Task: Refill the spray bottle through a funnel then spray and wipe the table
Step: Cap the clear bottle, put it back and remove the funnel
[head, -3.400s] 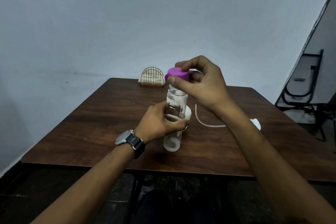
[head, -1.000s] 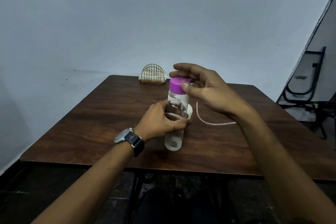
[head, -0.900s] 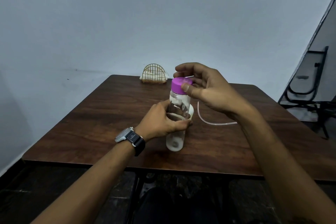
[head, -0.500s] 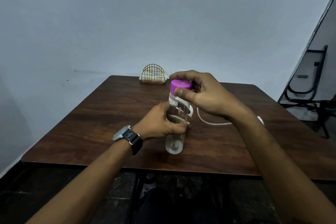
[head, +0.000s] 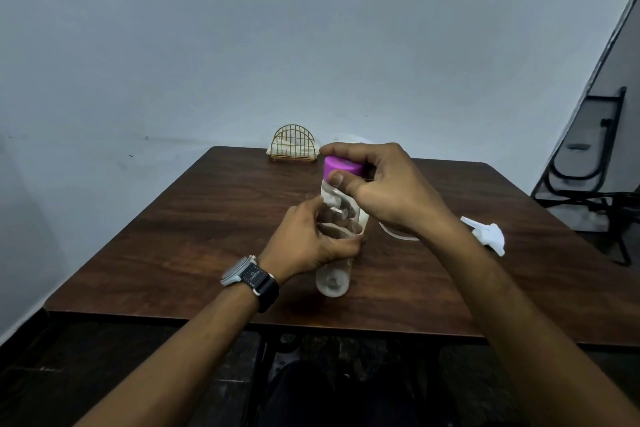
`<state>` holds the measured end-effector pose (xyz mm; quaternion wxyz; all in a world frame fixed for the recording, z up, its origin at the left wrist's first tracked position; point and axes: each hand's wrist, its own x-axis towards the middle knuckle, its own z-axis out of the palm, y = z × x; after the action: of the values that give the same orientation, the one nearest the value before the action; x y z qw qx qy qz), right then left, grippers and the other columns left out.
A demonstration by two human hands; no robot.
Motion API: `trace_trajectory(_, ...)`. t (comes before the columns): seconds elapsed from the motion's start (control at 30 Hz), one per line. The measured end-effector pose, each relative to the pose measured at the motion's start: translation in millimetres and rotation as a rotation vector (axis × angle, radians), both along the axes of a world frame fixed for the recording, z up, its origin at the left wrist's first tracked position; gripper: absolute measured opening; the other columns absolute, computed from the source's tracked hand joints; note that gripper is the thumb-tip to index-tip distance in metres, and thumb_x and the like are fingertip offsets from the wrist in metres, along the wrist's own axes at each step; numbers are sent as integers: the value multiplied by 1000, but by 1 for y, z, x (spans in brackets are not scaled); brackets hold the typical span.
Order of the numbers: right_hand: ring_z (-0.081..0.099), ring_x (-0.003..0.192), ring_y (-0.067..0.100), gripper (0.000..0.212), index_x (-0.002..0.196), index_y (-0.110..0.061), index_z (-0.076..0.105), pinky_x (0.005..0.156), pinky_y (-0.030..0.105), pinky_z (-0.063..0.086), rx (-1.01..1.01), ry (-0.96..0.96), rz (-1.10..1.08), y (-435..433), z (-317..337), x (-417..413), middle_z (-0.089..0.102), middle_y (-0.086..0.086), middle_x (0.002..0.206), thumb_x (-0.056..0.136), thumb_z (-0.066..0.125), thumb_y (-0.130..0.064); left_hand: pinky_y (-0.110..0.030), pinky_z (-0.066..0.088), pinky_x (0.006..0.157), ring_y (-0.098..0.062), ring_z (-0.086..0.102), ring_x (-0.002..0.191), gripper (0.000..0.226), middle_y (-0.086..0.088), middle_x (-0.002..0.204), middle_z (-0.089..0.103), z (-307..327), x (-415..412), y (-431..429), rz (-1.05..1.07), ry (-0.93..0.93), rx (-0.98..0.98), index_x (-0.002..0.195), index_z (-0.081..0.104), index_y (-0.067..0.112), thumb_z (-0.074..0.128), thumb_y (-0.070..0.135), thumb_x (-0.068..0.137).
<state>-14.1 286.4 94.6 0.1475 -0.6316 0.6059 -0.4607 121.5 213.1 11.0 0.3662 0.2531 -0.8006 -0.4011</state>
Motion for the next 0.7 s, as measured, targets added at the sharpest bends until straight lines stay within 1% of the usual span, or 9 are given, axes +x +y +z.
trace_trajectory(0.1, 69, 117, 9, 35, 127, -32, 76, 109, 40, 54, 1, 9, 5, 1, 1, 0, 75, -9, 125, 95, 76, -18, -27, 60, 80, -7, 77, 85, 31, 9, 92, 80, 0, 0, -1, -12, -11, 27, 103, 71, 13, 87, 14, 76)
trace_trajectory(0.2, 66, 120, 6, 37, 134, -34, 71, 110, 36, 53, 15, 59, 34, 6, 2, 1, 71, -11, 132, 98, 73, -23, -20, 56, 74, -6, 76, 83, 31, 10, 86, 79, 0, 2, -3, -39, -31, 43, 105, 72, 12, 87, 14, 78)
trace_trajectory(0.27, 65, 122, 7, 43, 140, -38, 65, 110, 36, 53, 30, 100, 64, 10, 3, 0, 67, -12, 137, 98, 73, -30, -24, 57, 76, -10, 77, 86, 36, 5, 89, 79, 1, 3, -6, -70, -28, 89, 109, 70, 11, 88, 15, 78)
trace_trajectory(0.37, 69, 106, 4, 64, 145, -50, 54, 99, 32, 58, 82, 258, 64, 19, 3, -7, 66, -17, 128, 88, 82, -42, -36, 62, 85, -15, 77, 93, 49, 0, 100, 79, 0, 3, -7, -82, 1, 99, 114, 68, 19, 94, 22, 73)
trace_trajectory(0.43, 69, 98, 2, 72, 145, -53, 51, 90, 23, 56, 98, 349, 40, 25, 4, -11, 64, -20, 123, 84, 86, -43, -35, 62, 87, -13, 76, 97, 61, 3, 104, 79, -2, 4, -6, -81, 13, 97, 117, 68, 23, 98, 27, 65)
trace_trajectory(0.5, 69, 94, 3, 73, 145, -53, 52, 84, 18, 54, 104, 362, 11, 31, 9, -18, 65, -20, 122, 82, 87, -43, -37, 61, 91, -10, 73, 105, 79, 4, 111, 77, -6, 9, -7, -115, -25, 115, 123, 65, 25, 102, 33, 53)
trace_trajectory(0.53, 69, 94, 2, 73, 145, -54, 52, 83, 17, 53, 107, 367, -11, 35, 13, -22, 66, -20, 121, 81, 88, -44, -38, 60, 93, -9, 72, 109, 84, 5, 113, 77, -7, 12, -9, -123, -53, 115, 122, 66, 26, 103, 38, 48)
trace_trajectory(0.6, 68, 97, -1, 75, 145, -54, 51, 86, 20, 53, 143, 380, -68, 43, 21, -33, 65, -19, 121, 80, 86, -47, -37, 60, 94, -7, 73, 107, 79, 7, 109, 78, -7, 20, -13, -102, -88, 91, 113, 69, 25, 103, 42, 44)
trace_trajectory(0.7, 71, 99, 3, 77, 142, -56, 52, 98, 38, 58, 189, 347, -149, 55, 29, -60, 68, -17, 122, 72, 83, -59, -30, 62, 87, -3, 76, 89, 59, 10, 94, 80, 0, 30, -20, 16, -111, 16, 97, 74, 18, 102, 39, 49)
